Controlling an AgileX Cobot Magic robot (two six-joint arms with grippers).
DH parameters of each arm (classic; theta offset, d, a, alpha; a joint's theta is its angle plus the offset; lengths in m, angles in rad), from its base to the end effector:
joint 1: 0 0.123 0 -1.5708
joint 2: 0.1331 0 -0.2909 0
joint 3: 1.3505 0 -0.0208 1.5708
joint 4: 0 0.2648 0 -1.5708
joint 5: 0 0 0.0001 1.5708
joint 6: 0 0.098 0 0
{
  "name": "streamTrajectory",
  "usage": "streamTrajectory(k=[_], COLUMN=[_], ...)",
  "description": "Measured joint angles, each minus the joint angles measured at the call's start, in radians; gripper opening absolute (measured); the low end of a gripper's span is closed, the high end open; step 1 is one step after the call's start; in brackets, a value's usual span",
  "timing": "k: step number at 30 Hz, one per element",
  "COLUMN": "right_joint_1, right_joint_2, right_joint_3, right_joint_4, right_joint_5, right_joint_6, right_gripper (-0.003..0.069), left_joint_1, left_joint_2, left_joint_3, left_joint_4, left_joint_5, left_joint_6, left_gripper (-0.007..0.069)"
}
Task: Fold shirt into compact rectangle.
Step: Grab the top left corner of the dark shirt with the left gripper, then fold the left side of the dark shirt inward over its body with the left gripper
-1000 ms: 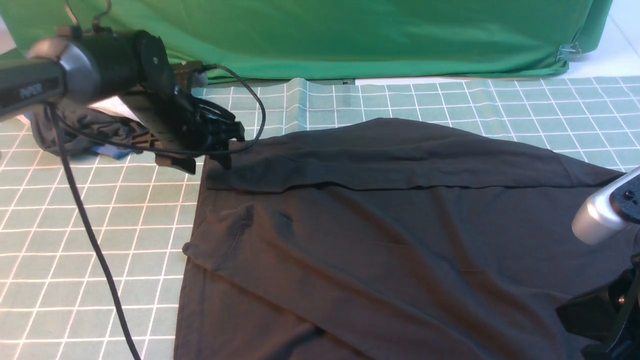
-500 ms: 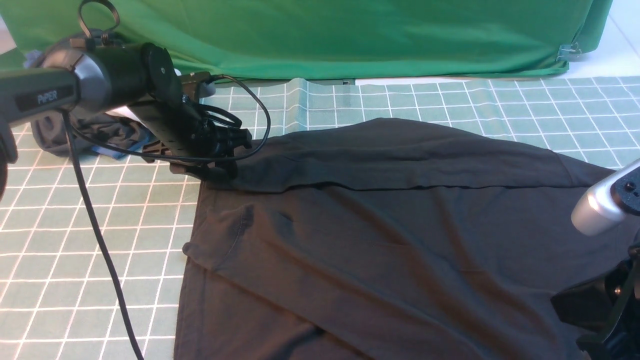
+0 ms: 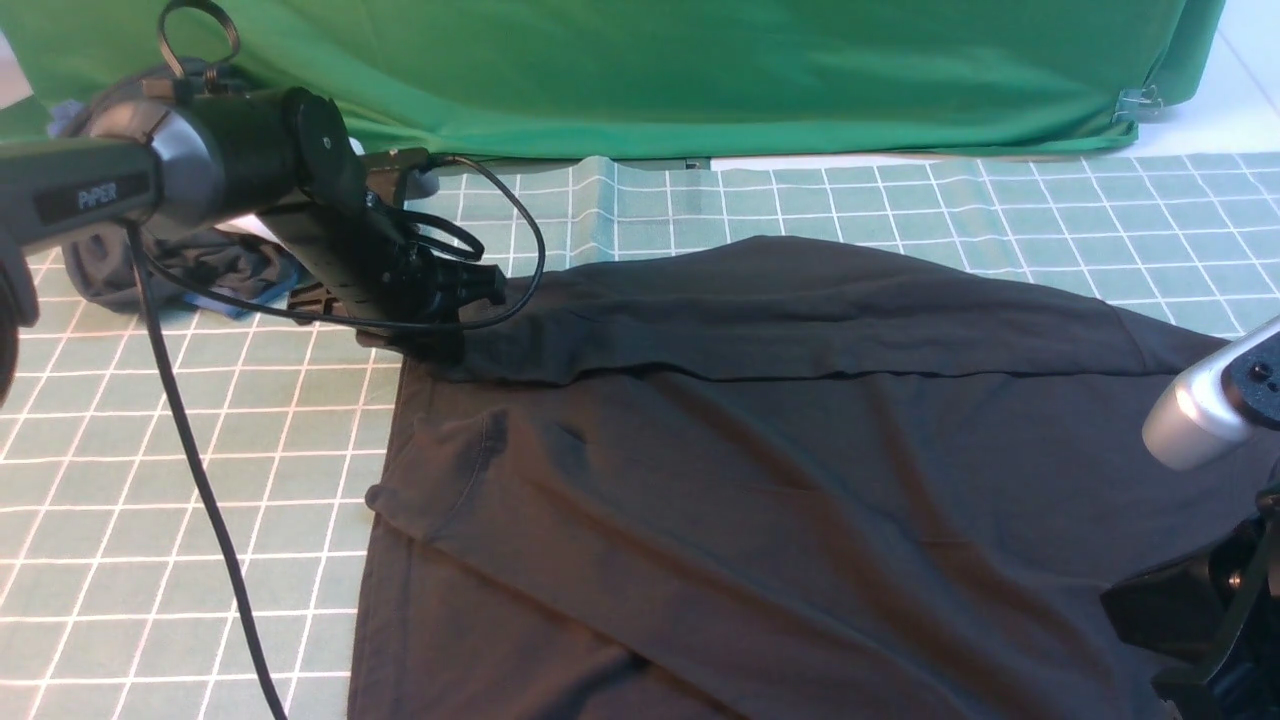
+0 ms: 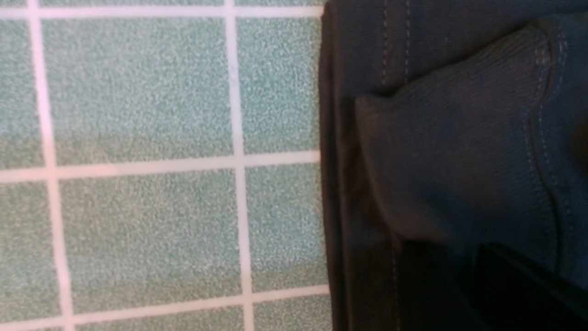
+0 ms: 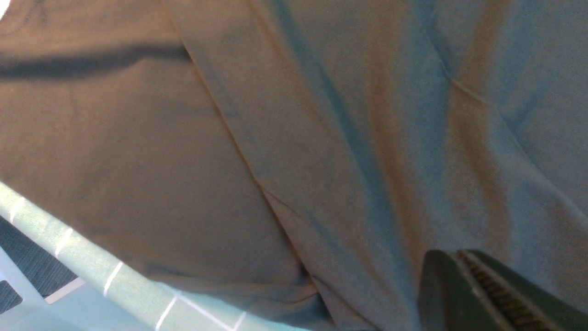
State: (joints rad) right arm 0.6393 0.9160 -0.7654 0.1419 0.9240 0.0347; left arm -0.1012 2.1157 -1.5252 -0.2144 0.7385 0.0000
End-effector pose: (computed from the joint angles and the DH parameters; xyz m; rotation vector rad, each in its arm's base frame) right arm 0.1335 0.1130 0.2981 -0.7108 2.5048 0.4293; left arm 0.4530 -0.0601 0.1486 -0.0474 2.8108 -0.2635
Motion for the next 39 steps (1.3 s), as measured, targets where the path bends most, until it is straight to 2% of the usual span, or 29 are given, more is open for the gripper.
streamTrajectory(k=[1, 3, 14, 18, 22, 24, 29, 34, 39], right_joint_1=[0.000, 0.000, 0.000, 0.000, 0.000, 0.000, -0.038, -0.121, -0.139], right_joint_2=[0.000, 0.000, 0.000, 0.000, 0.000, 0.000, 0.000, 0.000, 0.000], right_joint_3=[0.000, 0.000, 0.000, -0.001, -0.043, -0.065, -0.118, -0.131, -0.131], right_joint_4=[0.000, 0.000, -0.022, -0.102, -0.300, -0.369, -0.452, -0.469, -0.467], right_joint_5=[0.000, 0.000, -0.013, -0.036, -0.039, -0.038, -0.039, -0.039, -0.046], right_joint_6=[0.000, 0.000, 0.000, 0.031, 0.162, 0.196, 0.223, 0.220, 0.218], right_gripper=[0.0021, 0.0023, 0.0034, 0.0036, 0.0046, 0.0049, 0.0056, 0.0059, 0.0067], left_joint_1=[0.000, 0.000, 0.000, 0.000, -0.025, -0.049, -0.111, -0.159, -0.211], left_joint_2=[0.000, -0.002, -0.190, -0.261, -0.367, -0.425, -0.575, -0.736, -0.830], left_joint_3=[0.000, 0.000, 0.000, 0.000, 0.037, 0.079, 0.244, 0.487, 0.675], left_joint_4=[-0.001, -0.004, -0.022, -0.031, -0.041, -0.046, -0.047, -0.033, -0.030], left_joint_5=[0.004, 0.015, 0.117, 0.189, 0.260, 0.268, 0.267, 0.247, 0.190], left_joint_6=[0.010, 0.019, 0.038, 0.041, 0.032, 0.019, -0.034, -0.122, -0.182], left_gripper=[0.0037, 0.0016, 0.0008, 0.0007, 0.0007, 0.0007, 0.0007, 0.0007, 0.0006])
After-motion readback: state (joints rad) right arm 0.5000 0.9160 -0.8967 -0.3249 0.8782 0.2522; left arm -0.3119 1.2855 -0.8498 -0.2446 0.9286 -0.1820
